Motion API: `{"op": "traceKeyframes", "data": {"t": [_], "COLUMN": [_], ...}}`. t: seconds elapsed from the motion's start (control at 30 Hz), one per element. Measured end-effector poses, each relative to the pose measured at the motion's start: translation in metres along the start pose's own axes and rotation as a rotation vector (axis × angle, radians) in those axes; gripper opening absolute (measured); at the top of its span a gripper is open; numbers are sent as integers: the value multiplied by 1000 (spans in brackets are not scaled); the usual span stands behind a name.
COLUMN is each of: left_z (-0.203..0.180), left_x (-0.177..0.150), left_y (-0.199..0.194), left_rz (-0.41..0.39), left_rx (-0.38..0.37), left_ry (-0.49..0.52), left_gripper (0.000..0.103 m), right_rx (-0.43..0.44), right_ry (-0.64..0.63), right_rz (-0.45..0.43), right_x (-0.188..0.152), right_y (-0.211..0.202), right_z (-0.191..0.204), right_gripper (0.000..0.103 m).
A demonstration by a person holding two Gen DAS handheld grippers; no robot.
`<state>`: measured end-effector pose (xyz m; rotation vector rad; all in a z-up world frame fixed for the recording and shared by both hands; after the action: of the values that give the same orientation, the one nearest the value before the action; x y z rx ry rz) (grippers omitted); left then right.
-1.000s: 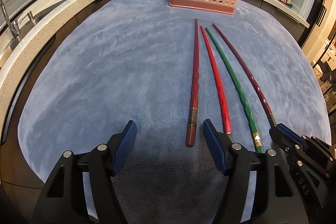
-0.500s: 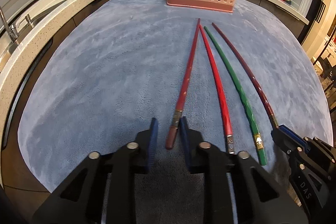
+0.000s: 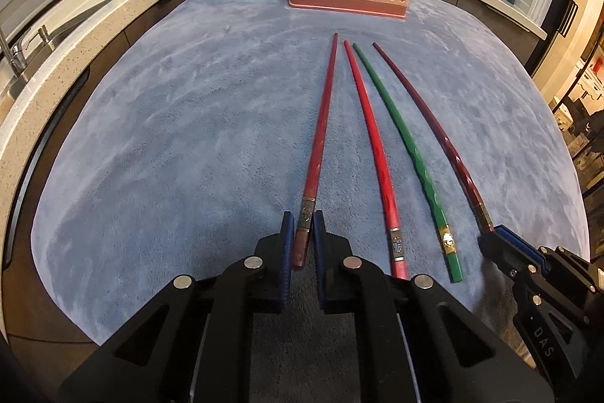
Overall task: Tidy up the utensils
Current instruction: 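Lift both chopsticks and carry them over the pink holder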
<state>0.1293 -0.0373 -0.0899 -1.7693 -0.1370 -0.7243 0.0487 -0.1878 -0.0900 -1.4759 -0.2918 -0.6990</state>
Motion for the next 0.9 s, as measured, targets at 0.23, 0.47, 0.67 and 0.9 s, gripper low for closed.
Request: {"op": "traceKeyframes", "data": {"t": [0.23, 0.47, 0.67, 0.9], "left_z": [2, 5, 9, 12], "left_x": [-3, 1, 17, 47], "left_y": [-9, -32, -63, -99], "left_rz": [-6, -40, -102, -185], "left_rx": [-12, -50, -85, -107], "left_ry": [-5, -24, -67, -82], "left_gripper": [9, 9, 8, 8], "right_rx": [8, 32, 51, 76], "right_ry": [13, 23, 29, 50], "right_rz": [-12, -51, -132, -217], "right_x": [-1, 4, 23, 58], "right_y": [-9, -37, -76, -112], "right_z": [-4, -8, -10, -14], "right_gripper": [7, 7, 7, 7]}}
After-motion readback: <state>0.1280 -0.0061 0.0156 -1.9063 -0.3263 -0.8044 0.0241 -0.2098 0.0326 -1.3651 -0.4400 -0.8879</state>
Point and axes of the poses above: each gripper's, at about its wrist camera, not at the fingertips, and y roughly the way its jaws point, z to its left, x to its top, the point moved 3 cm from there along y, roughly the way its jaws point, and after that the axes turned 8 degrees about -x, right-handed, at the moved point
